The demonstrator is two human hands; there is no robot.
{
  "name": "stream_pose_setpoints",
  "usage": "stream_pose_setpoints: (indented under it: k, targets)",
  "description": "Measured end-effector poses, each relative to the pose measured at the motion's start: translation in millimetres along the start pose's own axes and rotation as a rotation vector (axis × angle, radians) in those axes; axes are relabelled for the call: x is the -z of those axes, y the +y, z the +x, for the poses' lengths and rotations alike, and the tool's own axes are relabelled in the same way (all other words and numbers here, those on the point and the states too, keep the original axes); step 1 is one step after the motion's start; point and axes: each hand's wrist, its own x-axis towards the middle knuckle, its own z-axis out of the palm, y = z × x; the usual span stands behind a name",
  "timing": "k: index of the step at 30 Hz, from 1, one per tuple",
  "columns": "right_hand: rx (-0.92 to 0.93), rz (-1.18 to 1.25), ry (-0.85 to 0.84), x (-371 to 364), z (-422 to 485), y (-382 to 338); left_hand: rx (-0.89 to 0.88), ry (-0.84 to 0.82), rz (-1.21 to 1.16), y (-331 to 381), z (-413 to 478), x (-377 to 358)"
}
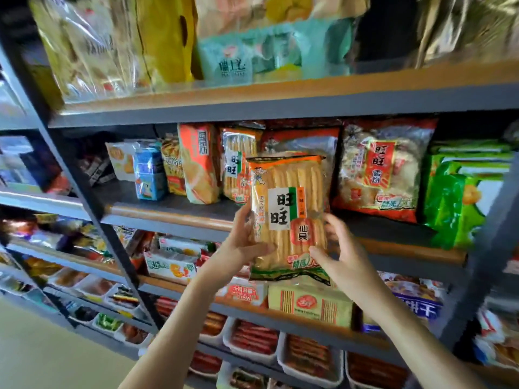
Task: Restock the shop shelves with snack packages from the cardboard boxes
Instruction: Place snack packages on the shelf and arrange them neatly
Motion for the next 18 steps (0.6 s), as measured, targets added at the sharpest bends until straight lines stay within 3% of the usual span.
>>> stream_pose_setpoints:
  k: [10,18]
  targets:
    - [0.077,-0.215,0.047,-109,135,-41,-0.072,0.124,0.093,4,83,139]
    - [0.004,-0.457,0.149,-149,177,-30,-0.101,0.18,0.345,-14,139,162]
